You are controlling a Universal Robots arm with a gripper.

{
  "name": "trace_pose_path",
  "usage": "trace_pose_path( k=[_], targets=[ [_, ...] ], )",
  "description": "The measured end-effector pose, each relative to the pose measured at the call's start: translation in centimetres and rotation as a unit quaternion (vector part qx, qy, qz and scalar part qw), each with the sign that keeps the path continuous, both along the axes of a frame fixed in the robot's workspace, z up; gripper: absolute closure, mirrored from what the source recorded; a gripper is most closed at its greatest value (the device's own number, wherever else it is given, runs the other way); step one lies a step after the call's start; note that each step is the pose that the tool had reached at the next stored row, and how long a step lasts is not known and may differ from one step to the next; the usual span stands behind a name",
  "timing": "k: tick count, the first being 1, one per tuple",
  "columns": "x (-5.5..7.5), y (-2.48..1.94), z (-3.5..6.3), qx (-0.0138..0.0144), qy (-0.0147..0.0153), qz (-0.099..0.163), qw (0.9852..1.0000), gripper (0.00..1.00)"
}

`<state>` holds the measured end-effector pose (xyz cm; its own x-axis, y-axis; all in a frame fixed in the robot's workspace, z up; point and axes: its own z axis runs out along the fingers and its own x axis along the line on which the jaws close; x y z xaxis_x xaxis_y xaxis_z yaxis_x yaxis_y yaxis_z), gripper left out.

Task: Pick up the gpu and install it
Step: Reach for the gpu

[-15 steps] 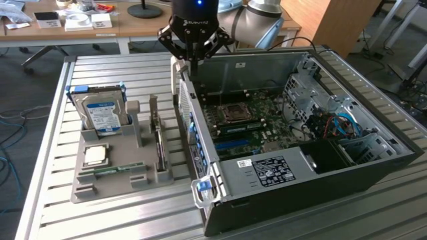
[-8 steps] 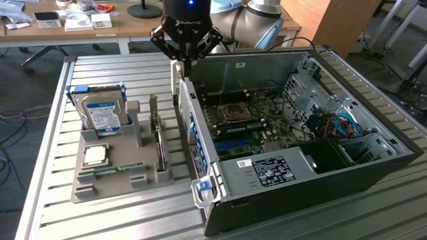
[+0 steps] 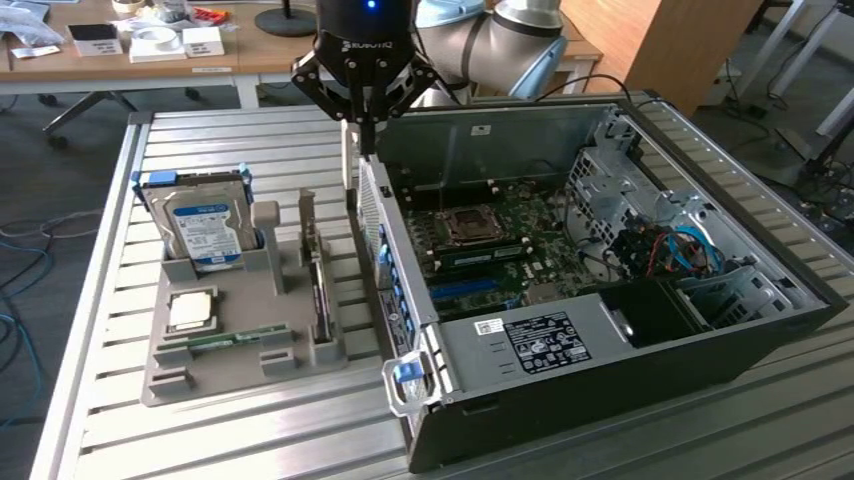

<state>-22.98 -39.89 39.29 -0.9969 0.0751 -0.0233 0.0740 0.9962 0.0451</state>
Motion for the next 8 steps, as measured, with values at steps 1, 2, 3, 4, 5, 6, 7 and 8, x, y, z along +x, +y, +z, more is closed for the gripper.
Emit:
trace_pose_path(
  k=[1, 2, 3, 4, 5, 6, 7, 8],
  targets=[
    [-0.01, 0.00, 0.00, 0.0000, 0.0000, 0.000, 1.0000, 0.89],
    [-0.01, 0.00, 0.00, 0.0000, 0.0000, 0.000, 1.0000, 0.89],
    [-0.01, 0.00, 0.00, 0.0000, 0.0000, 0.000, 1.0000, 0.89],
    [-0.01, 0.00, 0.00, 0.0000, 0.0000, 0.000, 1.0000, 0.89],
    [-0.01, 0.00, 0.00, 0.0000, 0.0000, 0.000, 1.0000, 0.89],
    [-0.04, 0.00, 0.00, 0.0000, 0.0000, 0.000, 1.0000, 0.89],
    [-0.10, 0.00, 0.00, 0.0000, 0.0000, 0.000, 1.0000, 0.89],
    [-0.15, 0.00, 0.01, 0.0000, 0.0000, 0.000, 1.0000, 0.89]
  ],
)
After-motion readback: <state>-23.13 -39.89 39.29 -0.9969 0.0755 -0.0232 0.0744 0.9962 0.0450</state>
